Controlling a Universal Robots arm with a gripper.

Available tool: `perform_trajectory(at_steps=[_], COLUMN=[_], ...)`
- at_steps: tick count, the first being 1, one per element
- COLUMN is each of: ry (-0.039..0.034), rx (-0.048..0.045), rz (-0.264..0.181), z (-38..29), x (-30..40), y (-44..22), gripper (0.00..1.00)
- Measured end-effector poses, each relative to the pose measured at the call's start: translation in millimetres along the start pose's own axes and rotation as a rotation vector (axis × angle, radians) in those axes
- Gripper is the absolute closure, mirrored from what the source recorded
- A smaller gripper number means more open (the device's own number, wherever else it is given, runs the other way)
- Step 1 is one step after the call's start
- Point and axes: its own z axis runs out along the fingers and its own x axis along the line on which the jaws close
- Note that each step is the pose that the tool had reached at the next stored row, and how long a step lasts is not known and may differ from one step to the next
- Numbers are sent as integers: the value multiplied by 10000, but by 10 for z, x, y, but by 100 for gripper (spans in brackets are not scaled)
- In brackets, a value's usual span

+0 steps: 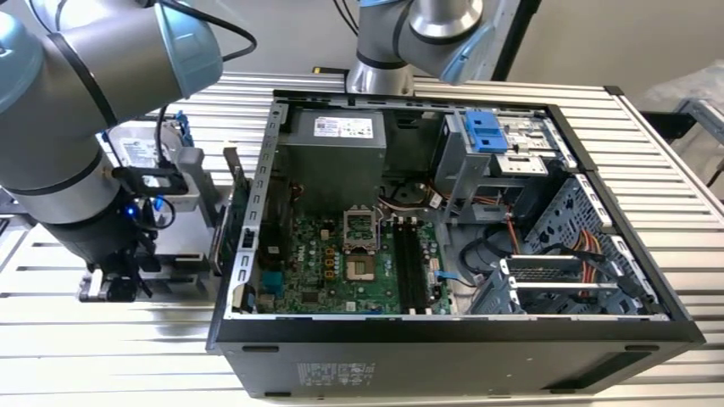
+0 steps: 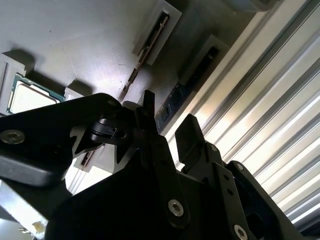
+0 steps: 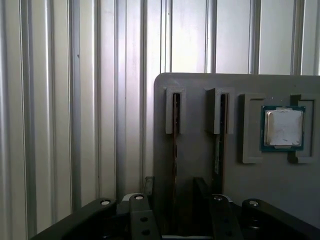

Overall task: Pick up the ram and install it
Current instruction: 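Pick up the ram and move it above insertion slot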

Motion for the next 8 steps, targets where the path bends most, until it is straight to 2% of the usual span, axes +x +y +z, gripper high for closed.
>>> perform_trajectory(at_steps=[8], ry=[0], rx=[0], rz=[-1], z=[0], x=[9], y=[0], gripper=[0])
